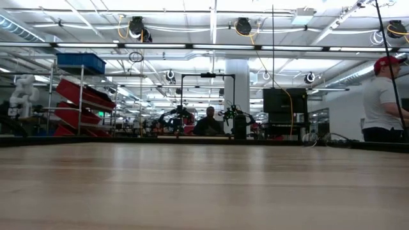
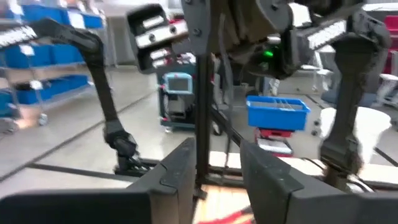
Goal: Coil cords
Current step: Coil the black wire onto the black spool
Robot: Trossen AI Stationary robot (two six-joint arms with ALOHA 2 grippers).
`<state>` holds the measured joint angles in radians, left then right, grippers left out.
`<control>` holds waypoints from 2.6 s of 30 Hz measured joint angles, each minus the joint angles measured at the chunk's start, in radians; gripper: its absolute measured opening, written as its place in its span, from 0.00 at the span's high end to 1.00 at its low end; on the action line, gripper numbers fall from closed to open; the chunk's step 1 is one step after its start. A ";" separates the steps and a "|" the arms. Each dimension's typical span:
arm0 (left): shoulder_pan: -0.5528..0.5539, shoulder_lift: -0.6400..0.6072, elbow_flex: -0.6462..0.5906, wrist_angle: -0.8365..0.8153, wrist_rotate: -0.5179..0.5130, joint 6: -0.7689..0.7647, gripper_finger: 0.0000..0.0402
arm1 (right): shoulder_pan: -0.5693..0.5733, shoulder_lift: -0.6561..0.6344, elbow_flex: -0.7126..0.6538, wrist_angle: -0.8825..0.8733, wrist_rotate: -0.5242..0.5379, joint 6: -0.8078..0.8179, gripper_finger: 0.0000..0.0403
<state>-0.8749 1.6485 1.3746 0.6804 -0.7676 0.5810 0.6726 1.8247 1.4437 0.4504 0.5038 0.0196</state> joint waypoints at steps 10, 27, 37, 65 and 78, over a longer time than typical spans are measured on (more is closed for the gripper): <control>0.001 -0.001 0.000 -0.016 0.001 -0.024 1.00 | -0.003 0.003 0.000 0.010 -0.015 -0.028 0.98; -0.020 -0.012 0.001 -0.102 -0.001 -0.044 1.00 | 0.115 -0.138 0.002 -0.224 0.238 -0.041 1.00; 0.019 -0.015 0.001 -0.190 0.012 -0.125 1.00 | 0.137 -0.155 -0.001 -0.188 0.259 -0.078 1.00; 0.063 -0.014 0.001 -0.619 0.014 -0.175 1.00 | 0.088 -0.158 -0.001 -0.554 0.250 0.139 1.00; 0.068 -0.013 0.001 -0.822 -0.017 -0.231 1.00 | 0.077 -0.163 0.000 -0.773 0.250 0.265 1.00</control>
<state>-0.8068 1.6360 1.3758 -0.1420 -0.7849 0.3501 0.7501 1.6618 1.4433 -0.3230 0.7536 0.2845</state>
